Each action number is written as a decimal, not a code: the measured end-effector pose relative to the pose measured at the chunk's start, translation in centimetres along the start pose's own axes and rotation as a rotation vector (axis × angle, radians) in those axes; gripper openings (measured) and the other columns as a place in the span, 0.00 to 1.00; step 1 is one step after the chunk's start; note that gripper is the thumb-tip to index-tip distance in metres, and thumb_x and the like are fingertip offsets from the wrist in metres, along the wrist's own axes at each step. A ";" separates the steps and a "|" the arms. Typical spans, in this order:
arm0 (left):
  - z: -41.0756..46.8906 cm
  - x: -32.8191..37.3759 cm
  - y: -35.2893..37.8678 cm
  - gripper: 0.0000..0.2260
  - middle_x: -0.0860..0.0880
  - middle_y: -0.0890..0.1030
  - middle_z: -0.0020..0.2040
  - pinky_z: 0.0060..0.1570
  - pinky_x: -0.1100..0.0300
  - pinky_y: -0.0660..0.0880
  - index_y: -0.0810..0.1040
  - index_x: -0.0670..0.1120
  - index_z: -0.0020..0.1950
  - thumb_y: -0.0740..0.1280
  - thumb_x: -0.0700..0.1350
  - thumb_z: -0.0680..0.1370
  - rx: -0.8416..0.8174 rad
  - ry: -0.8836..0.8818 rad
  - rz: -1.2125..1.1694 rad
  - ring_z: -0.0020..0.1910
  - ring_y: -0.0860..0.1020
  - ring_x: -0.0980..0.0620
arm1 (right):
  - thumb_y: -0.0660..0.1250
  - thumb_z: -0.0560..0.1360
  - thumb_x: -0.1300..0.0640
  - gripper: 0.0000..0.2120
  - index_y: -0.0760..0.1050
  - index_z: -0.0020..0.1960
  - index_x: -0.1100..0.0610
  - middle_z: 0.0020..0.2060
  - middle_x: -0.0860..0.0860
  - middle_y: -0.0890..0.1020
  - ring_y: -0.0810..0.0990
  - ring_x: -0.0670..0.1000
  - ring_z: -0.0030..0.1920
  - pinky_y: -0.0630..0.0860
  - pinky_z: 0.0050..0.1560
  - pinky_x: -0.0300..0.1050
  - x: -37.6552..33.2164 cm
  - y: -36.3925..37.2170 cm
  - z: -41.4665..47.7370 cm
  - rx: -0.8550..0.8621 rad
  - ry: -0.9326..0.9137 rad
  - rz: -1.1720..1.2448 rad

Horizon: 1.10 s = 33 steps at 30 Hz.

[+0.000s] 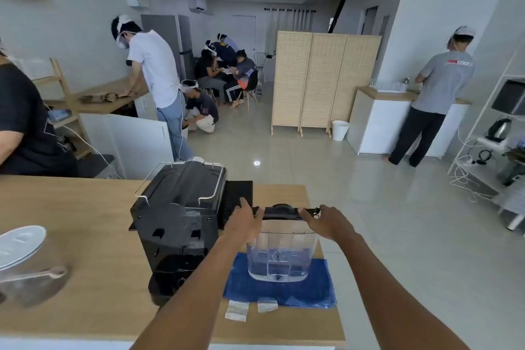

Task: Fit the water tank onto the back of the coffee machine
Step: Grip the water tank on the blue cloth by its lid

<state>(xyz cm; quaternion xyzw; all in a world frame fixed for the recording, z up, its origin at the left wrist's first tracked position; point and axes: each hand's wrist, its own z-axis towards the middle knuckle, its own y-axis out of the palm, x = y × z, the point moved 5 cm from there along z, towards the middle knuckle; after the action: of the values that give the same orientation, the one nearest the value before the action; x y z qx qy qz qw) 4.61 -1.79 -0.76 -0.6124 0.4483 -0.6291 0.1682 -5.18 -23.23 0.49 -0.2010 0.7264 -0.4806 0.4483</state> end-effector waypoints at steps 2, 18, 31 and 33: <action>0.4 -0.1 -0.2 0.34 0.35 0.70 0.71 0.63 0.47 0.71 0.53 0.36 0.78 0.55 0.59 0.82 0.028 -0.037 0.010 0.67 0.71 0.38 | 0.56 0.68 0.24 0.41 0.74 0.59 0.60 0.48 0.55 0.81 0.80 0.55 0.49 0.75 0.46 0.49 0.0 -0.1 0.1 0.015 0.012 0.037; 2.0 -2.2 -0.2 0.16 0.49 0.82 0.45 0.51 0.52 0.80 0.80 0.46 0.50 0.73 0.58 0.73 -0.034 -0.067 -0.405 0.47 0.80 0.50 | 0.72 0.71 0.41 0.23 0.74 0.57 0.55 0.46 0.51 0.80 0.78 0.51 0.46 0.68 0.37 0.37 -0.2 0.3 -0.8 0.066 -0.054 0.394; 0.9 -2.5 -0.5 0.16 0.48 0.85 0.44 0.54 0.44 0.81 0.76 0.59 0.57 0.76 0.49 0.73 0.074 0.005 -0.648 0.47 0.84 0.48 | 0.76 0.70 0.49 0.34 0.67 0.72 0.50 0.54 0.51 0.80 0.77 0.49 0.47 0.71 0.49 0.38 -0.1 0.2 -2.1 0.205 -0.170 0.535; 1.3 -2.8 -0.3 0.17 0.48 0.84 0.39 0.53 0.43 0.81 0.78 0.58 0.58 0.78 0.50 0.71 0.103 -0.007 -0.632 0.45 0.84 0.48 | 0.77 0.69 0.49 0.34 0.67 0.71 0.49 0.52 0.51 0.80 0.77 0.50 0.47 0.72 0.49 0.39 0.0 0.4 -2.0 0.228 -0.173 0.551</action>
<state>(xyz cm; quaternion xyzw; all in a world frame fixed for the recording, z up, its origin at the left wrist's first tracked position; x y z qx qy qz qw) 6.42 0.10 -2.46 -0.7142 0.2027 -0.6700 -0.0035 -6.81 -22.07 0.42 0.0151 0.6541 -0.4006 0.6414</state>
